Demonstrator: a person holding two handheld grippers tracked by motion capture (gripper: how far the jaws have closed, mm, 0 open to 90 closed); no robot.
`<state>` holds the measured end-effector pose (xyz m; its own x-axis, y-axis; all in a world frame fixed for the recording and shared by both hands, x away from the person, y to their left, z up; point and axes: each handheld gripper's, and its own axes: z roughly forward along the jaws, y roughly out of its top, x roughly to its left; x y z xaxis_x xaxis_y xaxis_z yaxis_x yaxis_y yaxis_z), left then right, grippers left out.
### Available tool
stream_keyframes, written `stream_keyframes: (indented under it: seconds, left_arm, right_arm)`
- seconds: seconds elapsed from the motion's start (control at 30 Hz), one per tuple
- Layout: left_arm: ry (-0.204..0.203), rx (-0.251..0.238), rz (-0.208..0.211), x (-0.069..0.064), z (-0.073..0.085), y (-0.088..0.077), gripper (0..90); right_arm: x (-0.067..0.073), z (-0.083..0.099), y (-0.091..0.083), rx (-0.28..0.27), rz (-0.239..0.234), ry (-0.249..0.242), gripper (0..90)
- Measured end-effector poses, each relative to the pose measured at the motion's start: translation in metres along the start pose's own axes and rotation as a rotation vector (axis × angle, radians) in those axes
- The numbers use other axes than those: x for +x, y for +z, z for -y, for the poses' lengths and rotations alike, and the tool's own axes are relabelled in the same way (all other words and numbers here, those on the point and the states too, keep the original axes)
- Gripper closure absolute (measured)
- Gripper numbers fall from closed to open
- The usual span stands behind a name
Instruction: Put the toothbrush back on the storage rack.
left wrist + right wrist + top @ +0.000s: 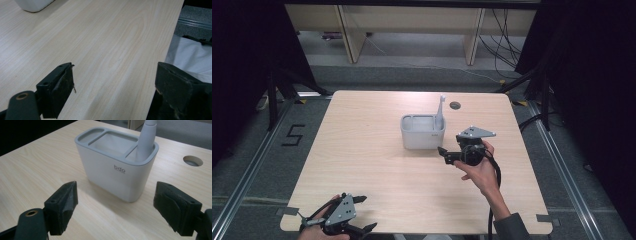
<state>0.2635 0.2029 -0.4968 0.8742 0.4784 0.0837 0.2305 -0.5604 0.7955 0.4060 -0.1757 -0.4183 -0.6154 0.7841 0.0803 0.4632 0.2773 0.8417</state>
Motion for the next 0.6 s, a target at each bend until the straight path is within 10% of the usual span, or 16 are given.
stream_keyframes:
  seconds: [0.6]
  left_arm:
    - [0.013, 0.016, -0.008, 0.002, -0.001, -0.002, 14.7]
  right_arm:
    - [0.015, 0.033, 0.002, 0.032, -0.017, -0.026, 20.4]
